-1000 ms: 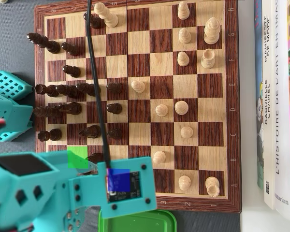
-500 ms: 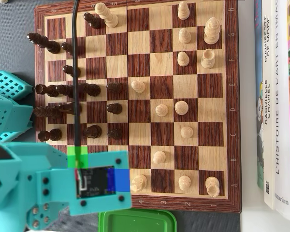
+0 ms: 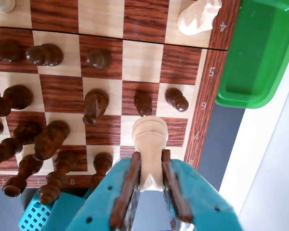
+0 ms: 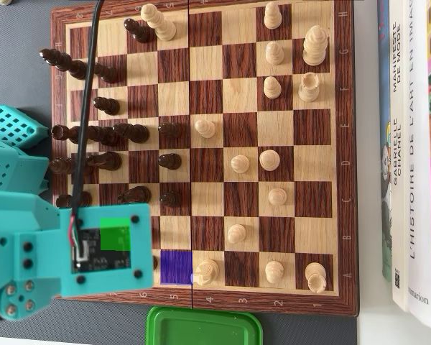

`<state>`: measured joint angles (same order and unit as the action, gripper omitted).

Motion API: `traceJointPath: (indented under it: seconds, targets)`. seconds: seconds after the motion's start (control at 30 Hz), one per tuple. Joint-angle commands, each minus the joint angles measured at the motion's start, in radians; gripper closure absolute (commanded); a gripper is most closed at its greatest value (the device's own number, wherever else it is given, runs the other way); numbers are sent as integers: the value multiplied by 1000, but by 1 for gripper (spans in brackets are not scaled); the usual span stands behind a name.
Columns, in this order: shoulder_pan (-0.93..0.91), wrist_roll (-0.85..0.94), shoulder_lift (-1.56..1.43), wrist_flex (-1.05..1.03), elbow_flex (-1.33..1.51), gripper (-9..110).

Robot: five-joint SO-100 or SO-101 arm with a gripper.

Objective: Play chess

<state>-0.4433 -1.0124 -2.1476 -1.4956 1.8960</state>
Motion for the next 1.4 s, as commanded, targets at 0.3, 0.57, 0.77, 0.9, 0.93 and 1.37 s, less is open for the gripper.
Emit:
traceJointPath:
  seconds: [0.3, 0.57, 0.77, 0.9, 0.93, 1.37]
  targets:
    - [-52, 3, -38, -149, 3, 100]
    - [-52, 3, -46, -143, 132, 100]
    - [-43, 3, -44, -64, 166, 100]
    - [-44, 3, -37, -14, 195, 100]
    - [-43, 3, -37, -3, 201, 100]
    - [-54, 3, -34, 112, 282, 100]
